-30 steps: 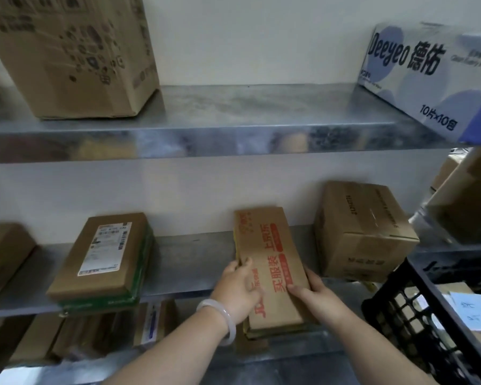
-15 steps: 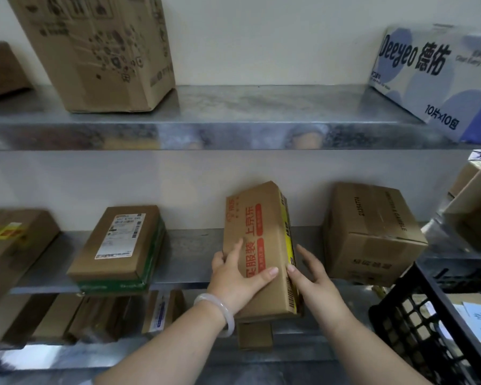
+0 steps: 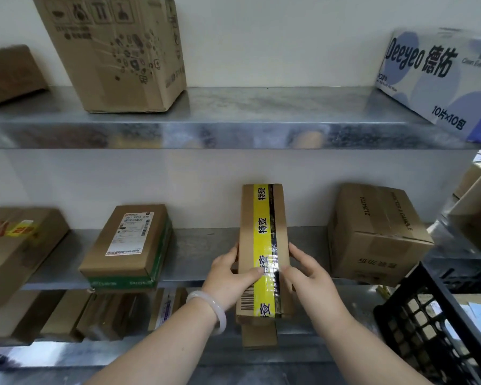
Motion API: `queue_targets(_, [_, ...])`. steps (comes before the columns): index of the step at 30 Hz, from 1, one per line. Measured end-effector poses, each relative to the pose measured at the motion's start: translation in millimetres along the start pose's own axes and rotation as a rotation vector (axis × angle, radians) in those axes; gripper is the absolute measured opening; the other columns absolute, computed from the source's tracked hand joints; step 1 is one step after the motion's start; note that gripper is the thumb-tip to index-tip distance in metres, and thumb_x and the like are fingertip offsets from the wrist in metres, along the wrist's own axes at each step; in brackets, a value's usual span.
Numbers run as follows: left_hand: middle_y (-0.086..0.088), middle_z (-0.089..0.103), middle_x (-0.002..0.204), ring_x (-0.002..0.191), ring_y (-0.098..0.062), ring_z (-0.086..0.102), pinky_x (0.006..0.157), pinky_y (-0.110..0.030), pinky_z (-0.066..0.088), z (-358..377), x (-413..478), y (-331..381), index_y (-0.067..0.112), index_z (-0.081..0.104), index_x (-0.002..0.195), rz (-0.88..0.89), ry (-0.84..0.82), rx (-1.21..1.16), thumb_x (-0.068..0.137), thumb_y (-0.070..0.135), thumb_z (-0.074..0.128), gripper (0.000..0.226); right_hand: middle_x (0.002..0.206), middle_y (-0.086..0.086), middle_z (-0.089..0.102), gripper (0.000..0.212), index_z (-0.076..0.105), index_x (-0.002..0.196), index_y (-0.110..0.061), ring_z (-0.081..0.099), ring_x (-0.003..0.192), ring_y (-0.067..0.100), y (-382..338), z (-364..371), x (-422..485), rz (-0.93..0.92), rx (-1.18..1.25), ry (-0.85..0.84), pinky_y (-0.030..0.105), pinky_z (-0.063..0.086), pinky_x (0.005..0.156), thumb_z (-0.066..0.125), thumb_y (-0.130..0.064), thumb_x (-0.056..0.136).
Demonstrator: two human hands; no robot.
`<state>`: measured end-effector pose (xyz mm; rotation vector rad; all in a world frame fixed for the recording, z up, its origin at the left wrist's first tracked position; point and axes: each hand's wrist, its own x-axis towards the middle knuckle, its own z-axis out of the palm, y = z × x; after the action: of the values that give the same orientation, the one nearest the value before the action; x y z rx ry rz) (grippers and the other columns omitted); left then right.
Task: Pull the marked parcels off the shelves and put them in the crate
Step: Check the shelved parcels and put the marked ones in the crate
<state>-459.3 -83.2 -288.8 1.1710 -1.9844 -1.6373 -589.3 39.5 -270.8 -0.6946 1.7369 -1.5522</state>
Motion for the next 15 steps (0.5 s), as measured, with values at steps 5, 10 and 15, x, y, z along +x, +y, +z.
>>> queue_targets(5, [0.011,0.053,0.139,0.127,-0.015,0.052,0.107,-0.044,0.044,-6.0,-4.4,2.6,0.047,0.013,0.151,-0.011,0.073,0.105,0.062,0.063,0.079,0.112,0.133,-0.013,0.053,0.034,0.064,0.125,-0.033,0.047,0.124,0.002,-2.7,17.0,-6.2,-0.008,-0.018,-0.005,0.026,0.041,0.105,0.056,-0.017,0.096])
queue_targets(10, [0.001,0.028,0.142,0.129,-0.024,0.04,0.106,-0.043,0.042,-4.7,-8.7,8.0,0.047,-0.003,0.152,-0.099,0.078,0.18,0.056,0.067,0.078,0.127,0.124,-0.034,0.045,0.029,0.059,0.123,-0.042,0.034,0.128,-0.007,-2.7,33.2,-11.9,-0.082,-0.167,-0.115,0.019,0.025,0.106,0.05,-0.029,0.1])
queue_targets(15, [0.005,0.044,0.143,0.13,-0.02,0.045,0.111,-0.048,0.038,-15.2,-12.0,4.8,0.053,0.014,0.148,-0.074,0.016,-0.053,0.056,0.058,0.079,0.113,0.134,-0.023,0.045,0.036,0.058,0.129,-0.038,0.035,0.133,0.001,-0.7,22.2,-9.6,-0.139,-0.26,0.031,0.03,0.033,0.112,0.06,-0.025,0.095])
